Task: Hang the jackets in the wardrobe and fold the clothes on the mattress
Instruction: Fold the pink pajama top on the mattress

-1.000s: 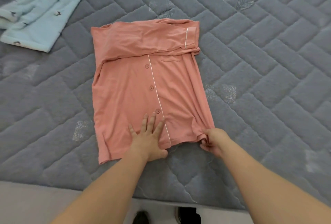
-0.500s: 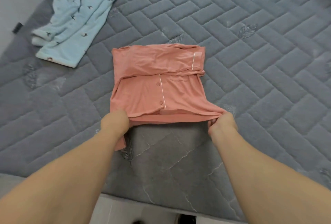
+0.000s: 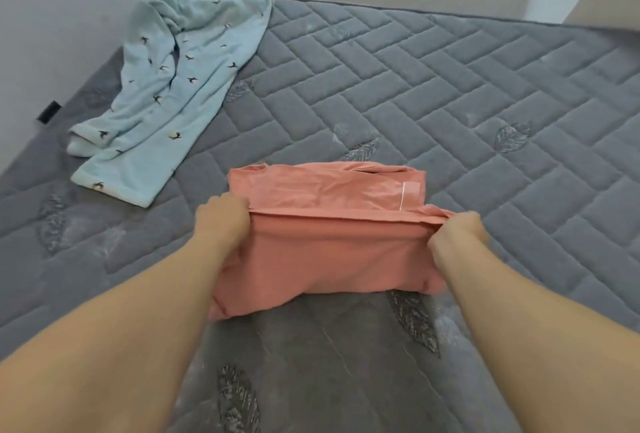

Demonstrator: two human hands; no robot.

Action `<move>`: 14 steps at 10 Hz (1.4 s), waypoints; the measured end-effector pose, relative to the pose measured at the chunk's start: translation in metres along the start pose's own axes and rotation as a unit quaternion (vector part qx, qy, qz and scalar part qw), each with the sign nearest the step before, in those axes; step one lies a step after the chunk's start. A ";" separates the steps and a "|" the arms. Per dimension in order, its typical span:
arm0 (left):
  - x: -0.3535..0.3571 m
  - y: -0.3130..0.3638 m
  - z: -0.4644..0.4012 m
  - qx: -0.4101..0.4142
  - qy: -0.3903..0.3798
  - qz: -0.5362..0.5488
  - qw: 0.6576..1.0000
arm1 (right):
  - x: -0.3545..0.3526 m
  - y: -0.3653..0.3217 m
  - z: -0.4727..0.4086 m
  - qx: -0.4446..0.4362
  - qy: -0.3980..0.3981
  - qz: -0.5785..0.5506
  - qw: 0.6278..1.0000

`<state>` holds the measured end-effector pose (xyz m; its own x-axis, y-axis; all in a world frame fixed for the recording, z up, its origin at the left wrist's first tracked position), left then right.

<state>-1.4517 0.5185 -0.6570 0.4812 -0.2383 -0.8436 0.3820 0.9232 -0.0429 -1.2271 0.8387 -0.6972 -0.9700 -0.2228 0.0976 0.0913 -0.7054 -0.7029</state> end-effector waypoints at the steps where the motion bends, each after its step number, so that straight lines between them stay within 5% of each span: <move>1: -0.042 0.026 -0.045 0.157 0.031 0.142 0.977 | 0.062 -0.010 -0.015 -0.002 -0.010 -0.181 0.984; 2: -0.083 0.040 -0.056 0.222 0.014 0.283 0.933 | 0.101 -0.044 -0.009 -0.080 0.019 -0.093 0.992; 3: -0.099 0.036 -0.076 0.209 0.006 0.284 0.936 | 0.117 -0.061 -0.033 -0.125 0.028 -0.067 0.989; 4: -0.067 0.011 -0.118 0.090 -0.027 0.095 0.991 | 0.119 -0.038 -0.080 -0.067 0.042 0.009 0.997; 5: -0.021 -0.012 -0.150 -0.007 -0.117 0.056 0.992 | 0.126 0.001 -0.115 0.005 0.029 0.243 0.970; 6: 0.011 -0.020 -0.162 -0.018 -0.108 0.077 0.991 | 0.169 0.021 -0.080 -0.200 -0.038 0.607 0.768; 7: 0.012 -0.038 -0.168 -0.051 -0.038 0.150 0.987 | 0.213 0.066 -0.050 -0.318 -0.159 0.749 0.560; 8: -0.008 -0.065 -0.182 -0.118 0.010 0.325 0.938 | 0.244 0.096 -0.063 -0.316 -0.199 0.785 0.494; 10: 0.018 -0.046 -0.228 -0.124 -0.008 0.100 0.987 | 0.264 0.102 -0.100 -0.376 -0.101 0.725 0.569; 12: 0.052 -0.044 -0.239 -0.146 0.161 0.124 0.968 | 0.267 0.106 -0.105 -0.397 -0.097 0.713 0.569; 14: 0.049 -0.045 -0.241 -0.160 0.217 0.135 0.954 | 0.265 0.109 -0.109 -0.396 -0.097 0.718 0.563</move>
<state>-1.6352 0.5379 -0.8254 0.1298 0.1034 -0.9861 -0.0035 0.9946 0.1038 -1.4982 0.7759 -0.8248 0.0266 -0.3043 -0.9522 0.5472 0.8016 -0.2409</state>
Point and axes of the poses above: each hand's wrist, its own z-axis away from the middle knuckle, its own x-axis out of the palm, y = z × x, the point moved 7 cm from there along -z, towards the middle knuckle, and after that the axes turned 14 degrees about -y, right-handed, at the moved point
